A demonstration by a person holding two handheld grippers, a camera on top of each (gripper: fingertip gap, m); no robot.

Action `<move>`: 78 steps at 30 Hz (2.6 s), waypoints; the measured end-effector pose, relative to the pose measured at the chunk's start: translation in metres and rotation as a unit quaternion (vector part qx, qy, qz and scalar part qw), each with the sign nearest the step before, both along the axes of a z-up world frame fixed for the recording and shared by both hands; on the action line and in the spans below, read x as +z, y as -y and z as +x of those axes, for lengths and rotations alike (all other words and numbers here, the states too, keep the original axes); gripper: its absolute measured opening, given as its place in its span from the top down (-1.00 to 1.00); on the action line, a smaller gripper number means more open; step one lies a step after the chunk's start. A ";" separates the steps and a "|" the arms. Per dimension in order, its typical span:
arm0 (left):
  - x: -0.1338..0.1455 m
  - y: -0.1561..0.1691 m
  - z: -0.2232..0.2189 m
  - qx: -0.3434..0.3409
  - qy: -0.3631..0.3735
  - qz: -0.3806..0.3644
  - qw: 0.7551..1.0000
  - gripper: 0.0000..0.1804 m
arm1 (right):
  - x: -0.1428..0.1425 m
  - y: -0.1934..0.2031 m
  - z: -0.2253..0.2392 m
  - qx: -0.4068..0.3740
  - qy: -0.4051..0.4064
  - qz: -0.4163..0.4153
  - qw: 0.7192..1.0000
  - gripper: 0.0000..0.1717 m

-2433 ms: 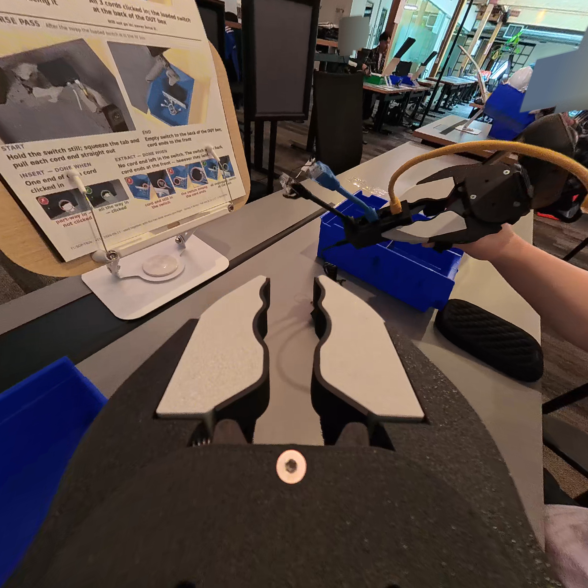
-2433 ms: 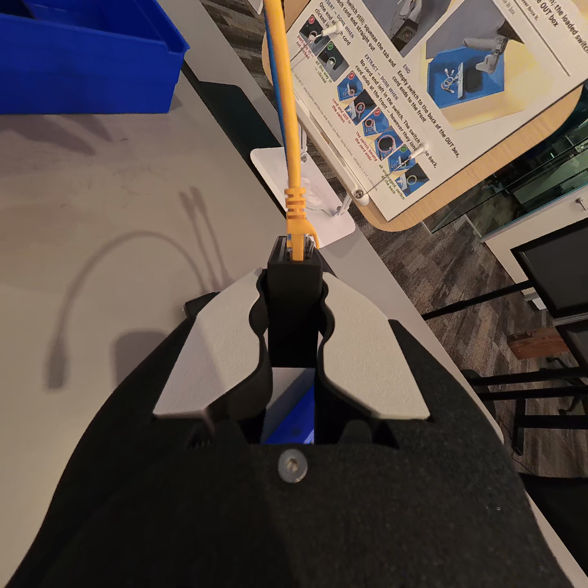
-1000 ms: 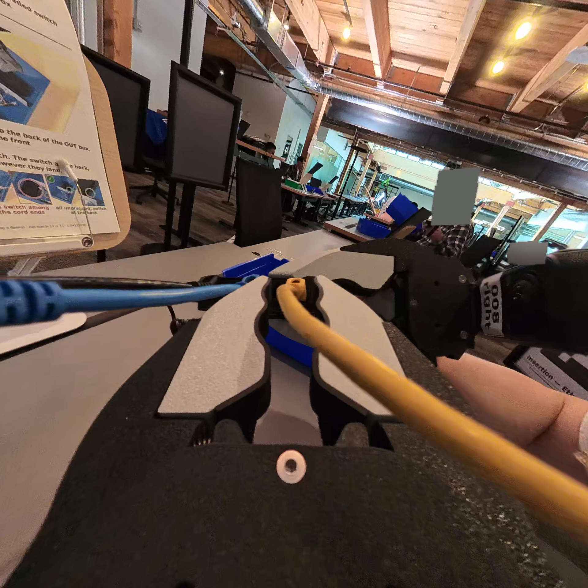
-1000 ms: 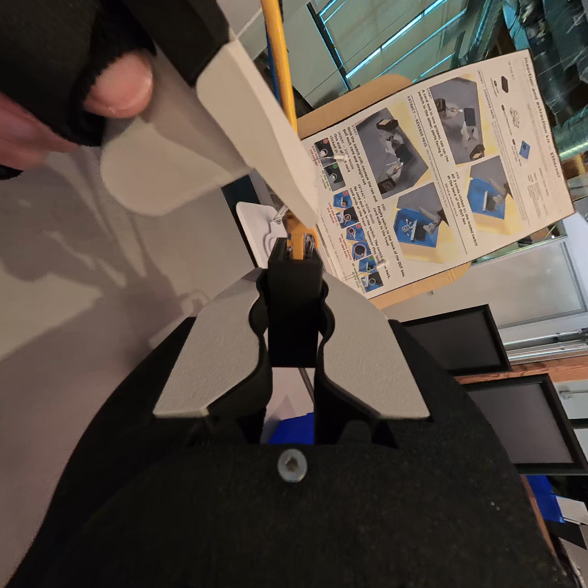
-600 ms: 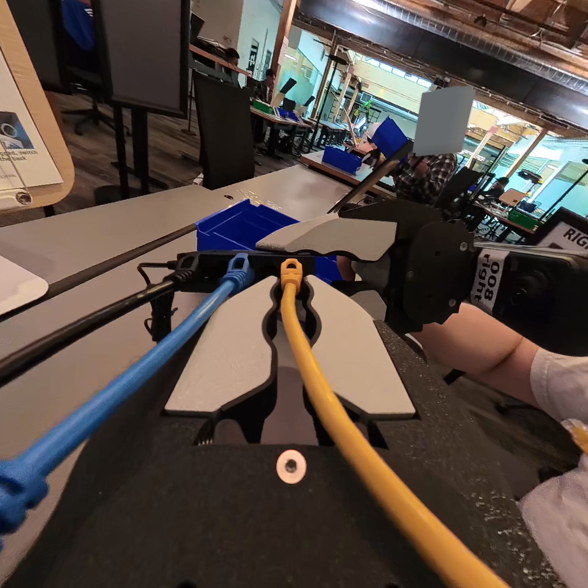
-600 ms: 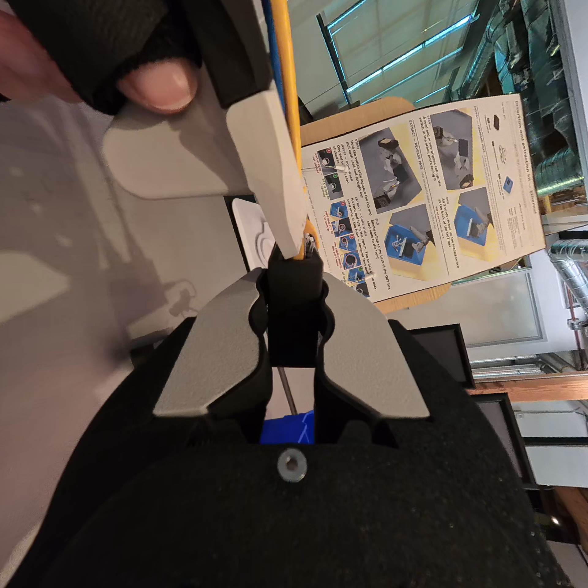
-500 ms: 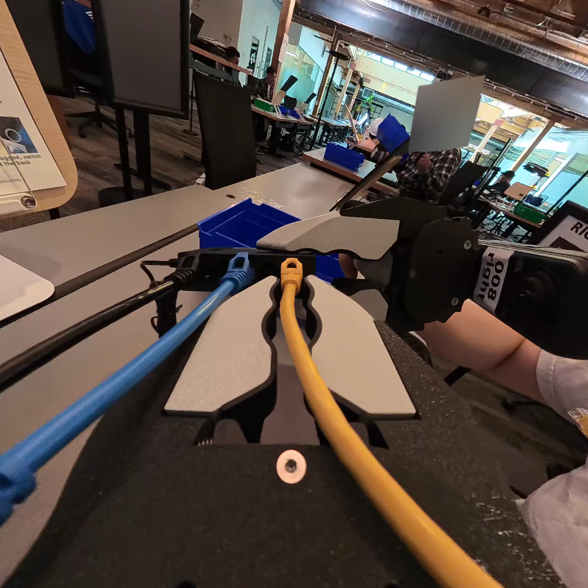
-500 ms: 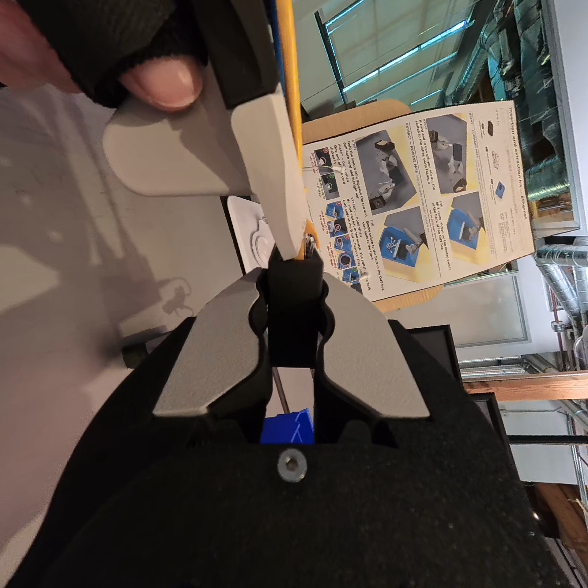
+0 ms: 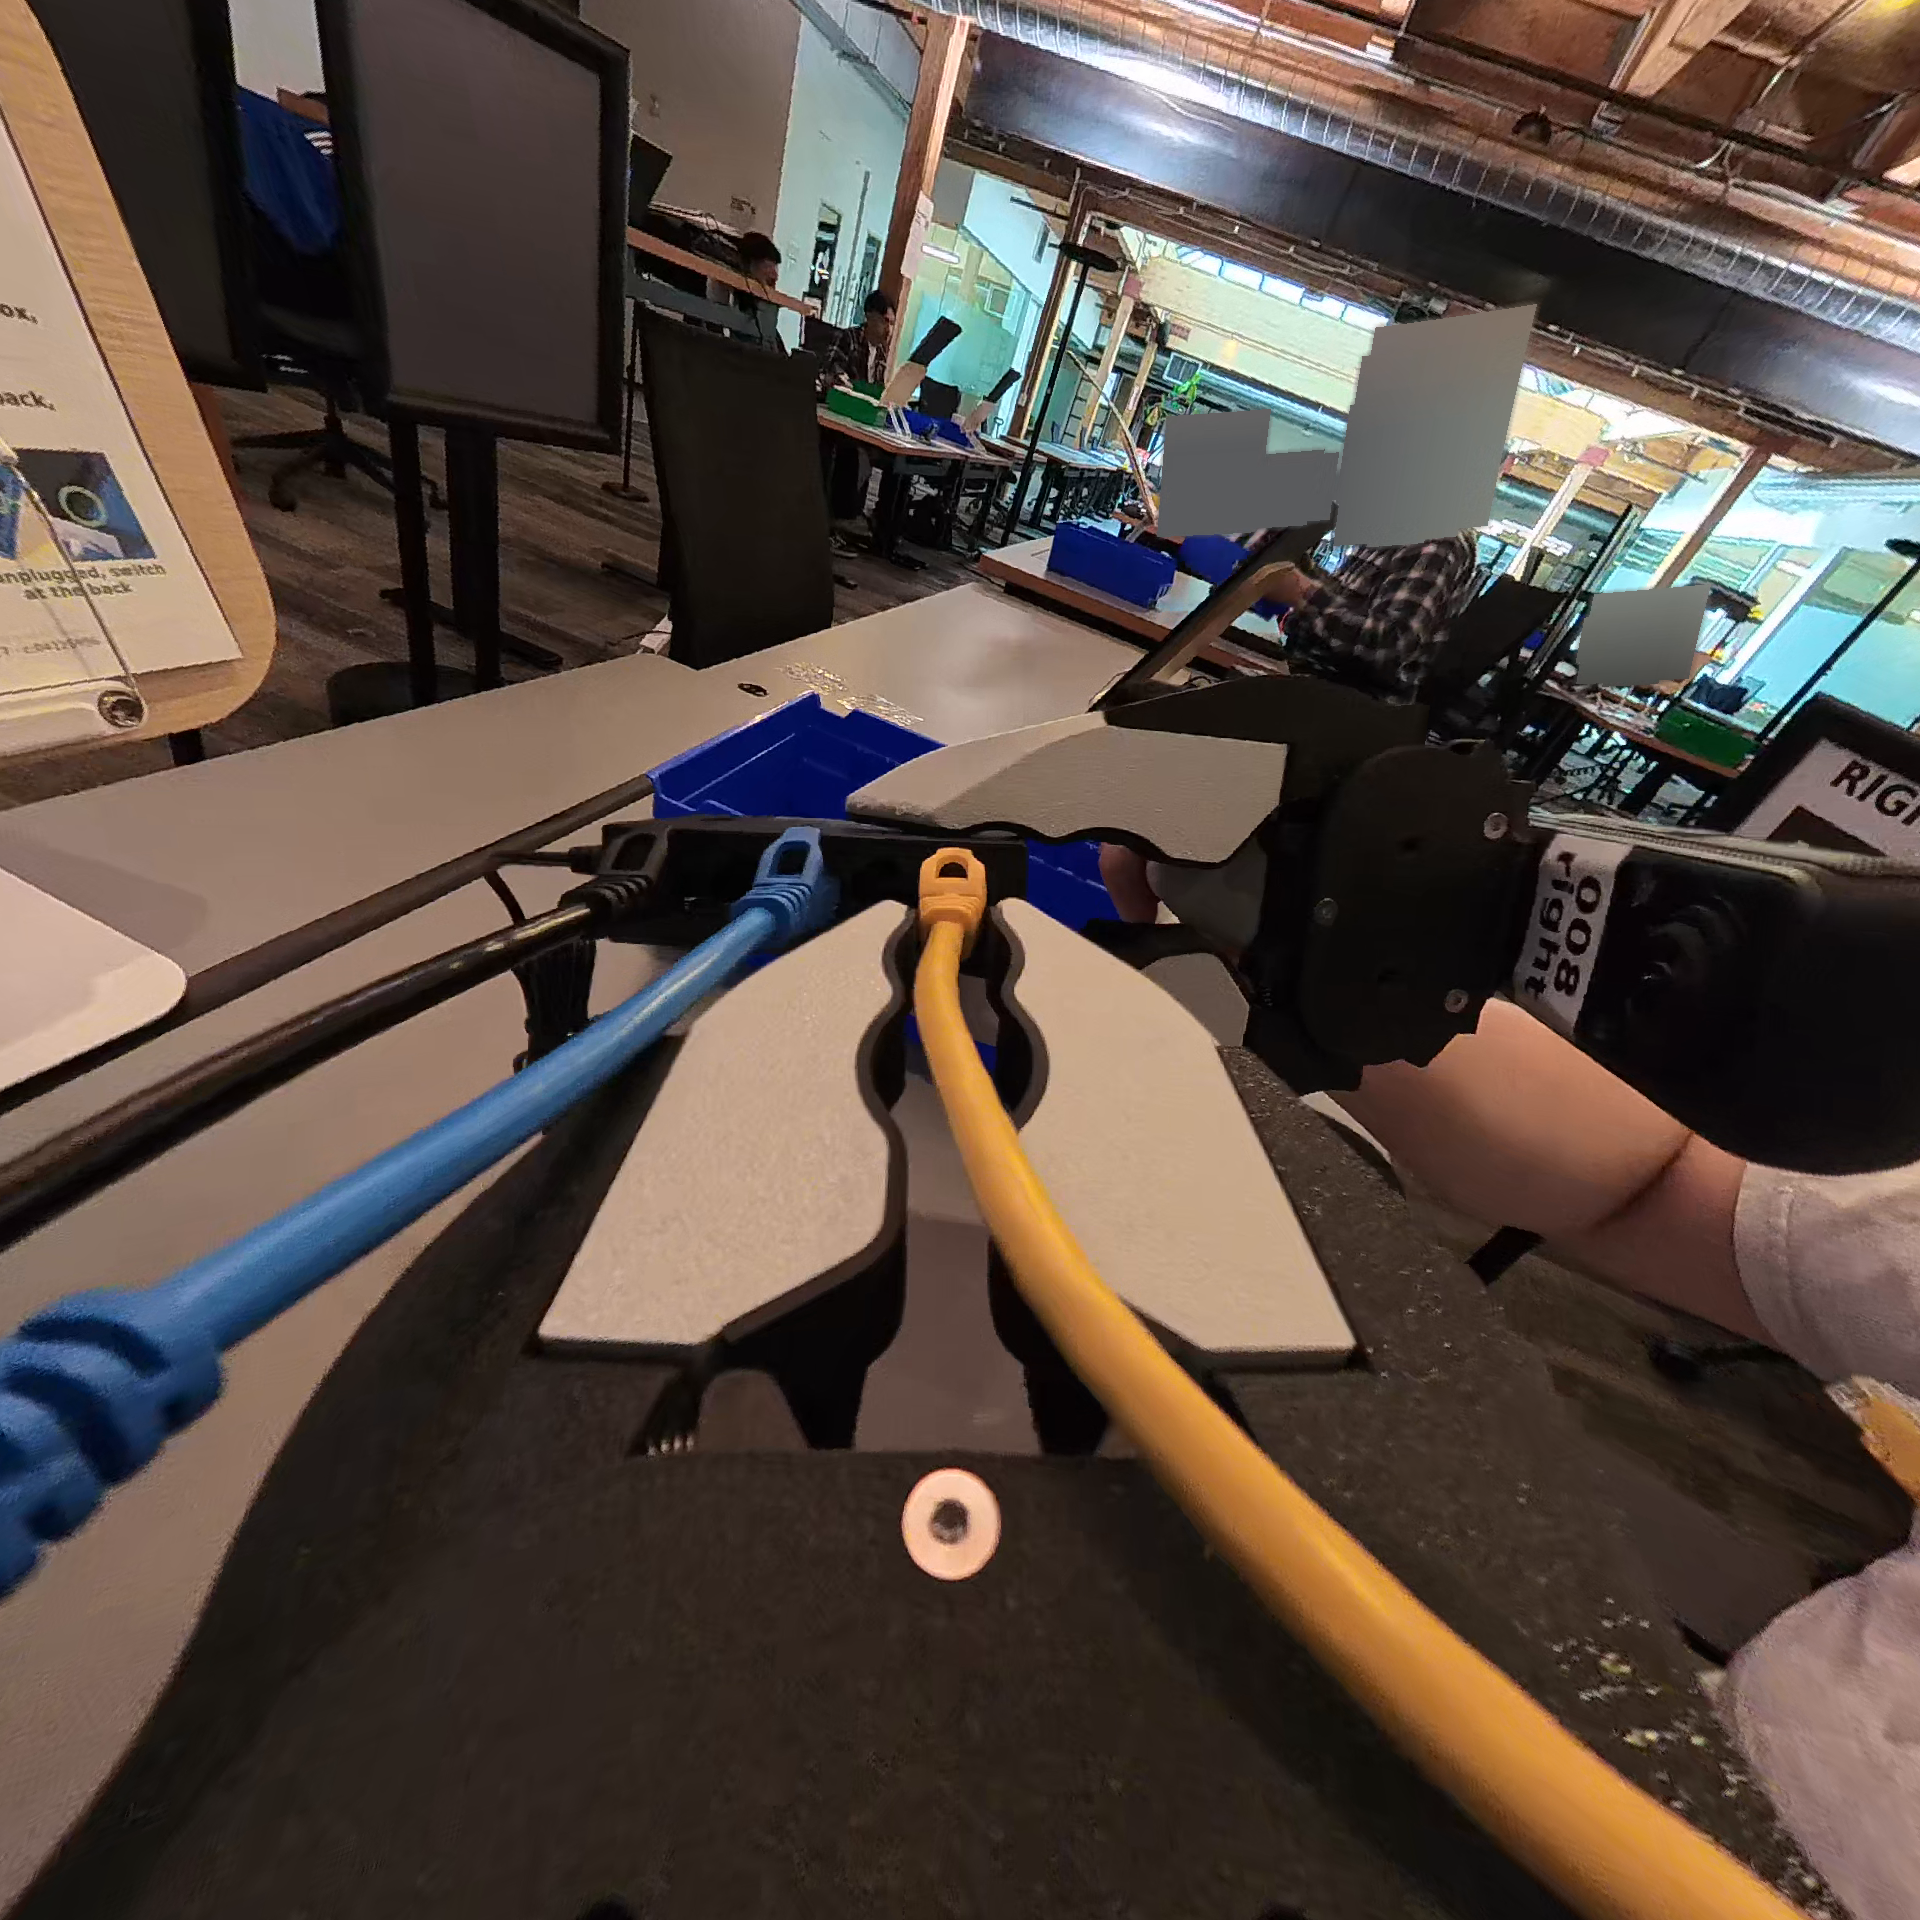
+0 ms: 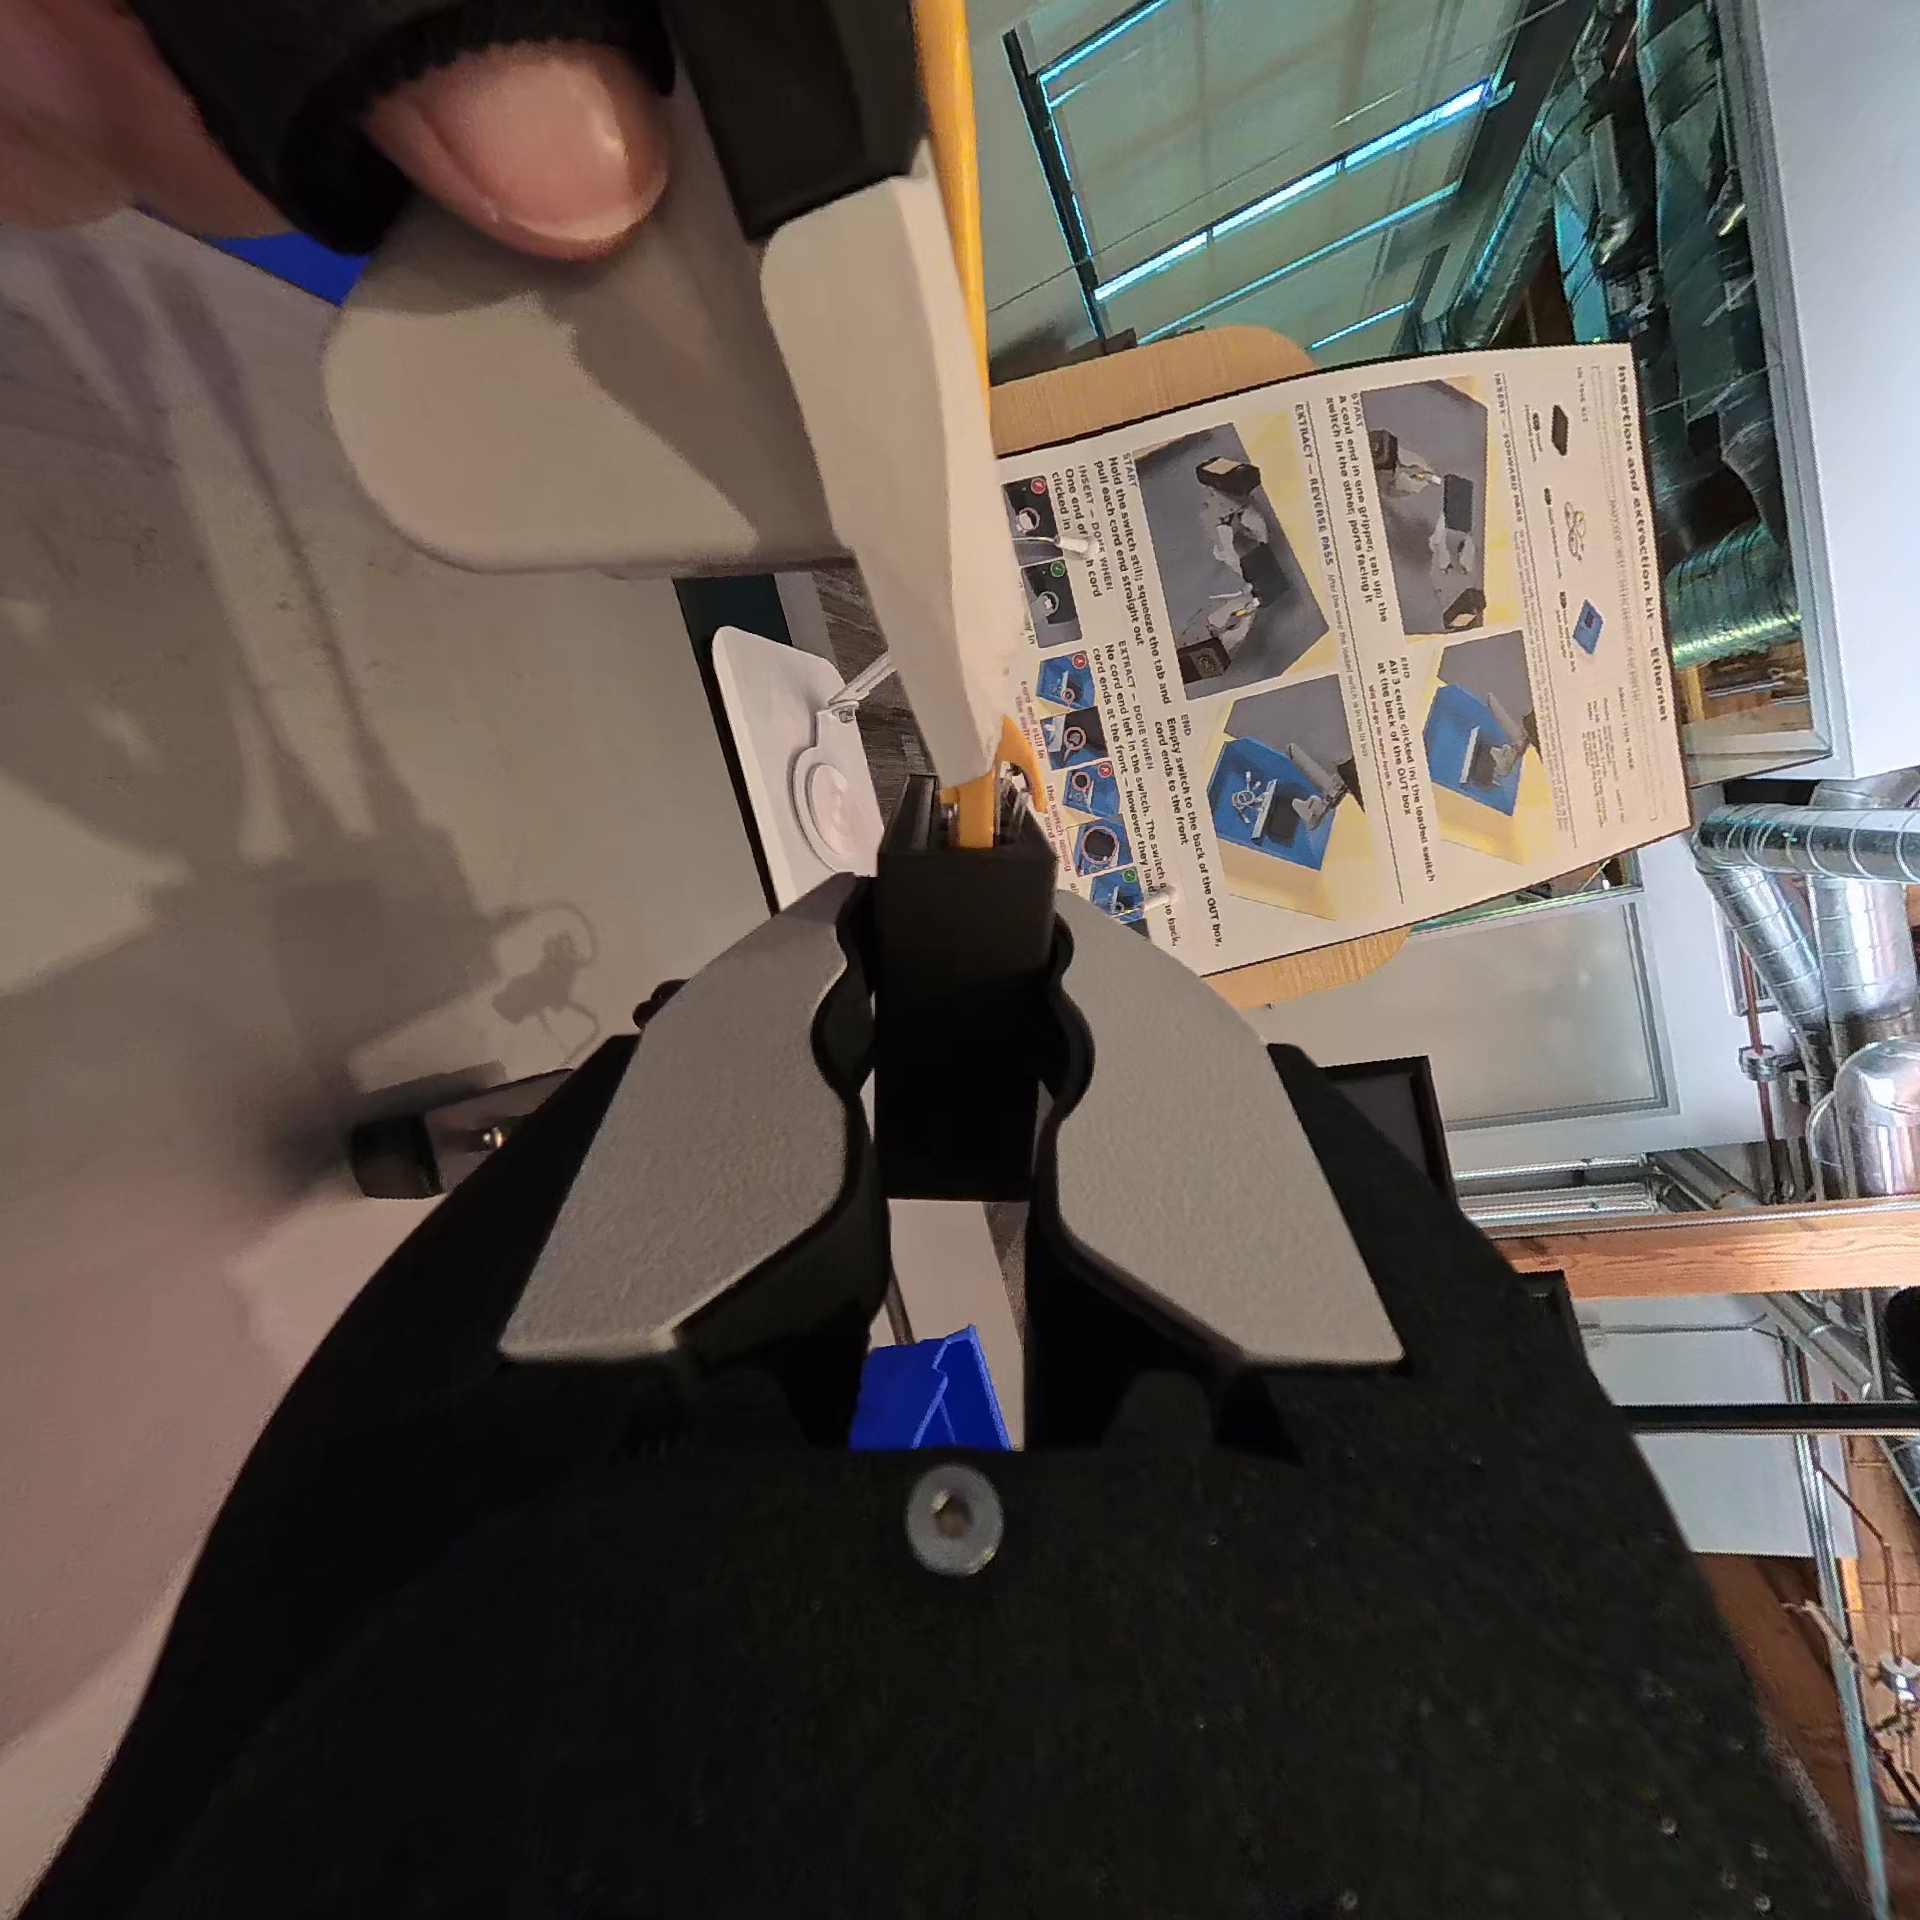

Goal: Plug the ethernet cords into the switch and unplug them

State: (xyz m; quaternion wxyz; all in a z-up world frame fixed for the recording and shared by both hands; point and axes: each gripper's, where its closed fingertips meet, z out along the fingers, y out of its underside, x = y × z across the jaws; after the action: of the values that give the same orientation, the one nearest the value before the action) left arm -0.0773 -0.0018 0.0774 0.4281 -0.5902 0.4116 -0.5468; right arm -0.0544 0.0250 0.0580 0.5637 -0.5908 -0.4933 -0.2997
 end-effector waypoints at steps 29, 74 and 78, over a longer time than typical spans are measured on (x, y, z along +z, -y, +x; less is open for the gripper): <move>-0.010 -0.002 0.001 -0.011 -0.047 -0.004 0.999 0.50 | -0.015 -0.009 0.010 -0.007 -0.038 -0.039 0.998 0.68; 0.011 0.006 -0.013 -0.004 -0.048 0.041 0.998 0.43 | 0.178 0.001 0.199 -0.214 -0.033 0.003 0.976 0.68; 0.008 0.007 -0.010 -0.005 -0.054 0.042 0.998 0.42 | 0.158 0.008 0.220 -0.228 -0.048 -0.015 0.972 0.68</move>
State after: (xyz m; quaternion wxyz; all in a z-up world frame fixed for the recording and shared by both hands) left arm -0.0877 -0.0092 0.0854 0.4267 -0.5981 0.4602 -0.4984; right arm 0.1657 0.0168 0.2163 0.4943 -0.7100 -0.3224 -0.3842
